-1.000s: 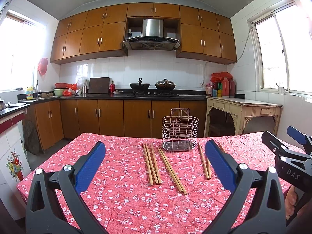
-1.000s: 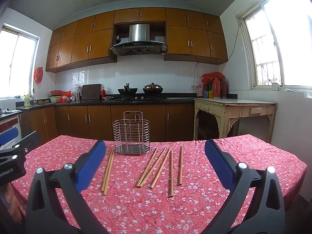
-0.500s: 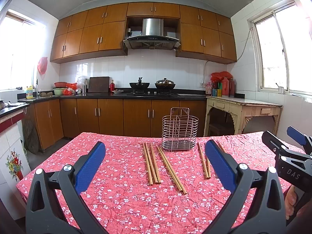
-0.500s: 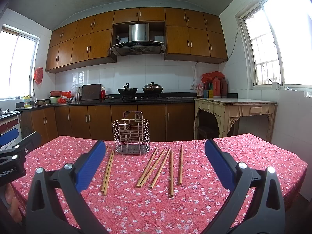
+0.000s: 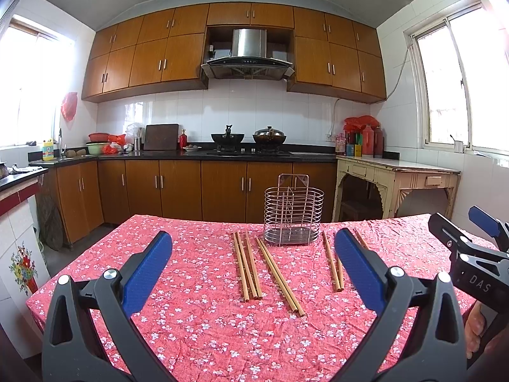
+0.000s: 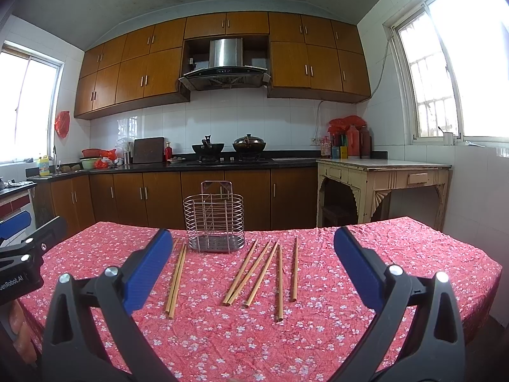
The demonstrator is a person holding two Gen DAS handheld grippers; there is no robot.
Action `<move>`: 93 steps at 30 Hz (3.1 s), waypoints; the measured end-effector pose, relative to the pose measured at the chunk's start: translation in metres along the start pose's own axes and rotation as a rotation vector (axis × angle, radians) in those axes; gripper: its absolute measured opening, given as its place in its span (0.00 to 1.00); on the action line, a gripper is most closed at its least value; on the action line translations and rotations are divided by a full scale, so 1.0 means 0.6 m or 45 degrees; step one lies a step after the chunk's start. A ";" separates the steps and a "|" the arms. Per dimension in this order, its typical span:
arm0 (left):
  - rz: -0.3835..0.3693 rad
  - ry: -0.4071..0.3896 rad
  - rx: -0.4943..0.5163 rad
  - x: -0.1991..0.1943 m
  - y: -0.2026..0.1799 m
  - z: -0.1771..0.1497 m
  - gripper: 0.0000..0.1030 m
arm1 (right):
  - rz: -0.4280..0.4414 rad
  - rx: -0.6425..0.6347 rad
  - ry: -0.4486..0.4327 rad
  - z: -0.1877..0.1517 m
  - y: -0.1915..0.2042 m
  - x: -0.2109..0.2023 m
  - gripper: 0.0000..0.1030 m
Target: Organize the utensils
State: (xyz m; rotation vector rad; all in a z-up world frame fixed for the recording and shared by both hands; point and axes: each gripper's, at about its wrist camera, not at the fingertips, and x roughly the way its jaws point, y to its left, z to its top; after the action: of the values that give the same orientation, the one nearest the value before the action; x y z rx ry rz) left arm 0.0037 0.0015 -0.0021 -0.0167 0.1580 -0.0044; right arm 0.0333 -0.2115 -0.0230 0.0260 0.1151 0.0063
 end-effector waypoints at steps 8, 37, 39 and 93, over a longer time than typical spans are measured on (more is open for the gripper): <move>0.000 0.002 -0.001 0.002 0.002 -0.002 0.98 | 0.001 0.003 0.002 -0.002 0.000 0.000 0.96; 0.111 0.323 -0.069 0.123 0.044 -0.038 0.98 | -0.062 0.107 0.545 -0.043 -0.090 0.205 0.78; 0.111 0.385 -0.094 0.142 0.052 -0.049 0.98 | -0.078 0.108 0.656 -0.061 -0.101 0.249 0.61; 0.119 0.974 0.052 0.398 0.087 -0.126 0.07 | -0.258 0.282 0.969 -0.141 -0.206 0.416 0.08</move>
State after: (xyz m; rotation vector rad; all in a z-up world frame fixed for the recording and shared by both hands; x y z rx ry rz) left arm 0.2277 0.0512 -0.1153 0.0345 0.9236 0.0802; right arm 0.2721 -0.3309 -0.1390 0.2337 0.8785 -0.2008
